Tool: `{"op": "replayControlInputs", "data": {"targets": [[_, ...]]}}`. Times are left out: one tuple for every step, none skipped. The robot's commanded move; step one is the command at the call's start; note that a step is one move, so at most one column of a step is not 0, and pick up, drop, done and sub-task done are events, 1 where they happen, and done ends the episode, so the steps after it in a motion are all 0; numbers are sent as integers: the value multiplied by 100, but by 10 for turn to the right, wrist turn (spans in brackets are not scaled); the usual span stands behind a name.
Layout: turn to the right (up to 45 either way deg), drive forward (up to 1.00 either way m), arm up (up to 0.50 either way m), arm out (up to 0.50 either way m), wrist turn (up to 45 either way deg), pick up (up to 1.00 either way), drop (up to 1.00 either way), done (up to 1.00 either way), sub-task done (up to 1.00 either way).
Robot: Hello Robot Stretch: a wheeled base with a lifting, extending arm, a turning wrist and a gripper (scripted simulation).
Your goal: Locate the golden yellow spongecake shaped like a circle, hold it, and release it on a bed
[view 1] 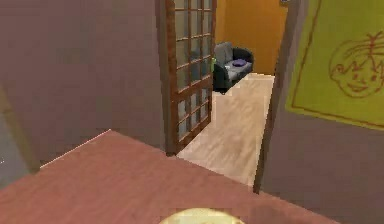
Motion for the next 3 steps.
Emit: {"op": "replayControlInputs", "data": {"targets": [[0, 100, 0, 0, 0, 0, 0, 0, 0], [0, 35, 0, 0, 0, 0, 0, 0, 0], [240, 0, 0, 0, 0, 0, 0, 0, 0]]}}
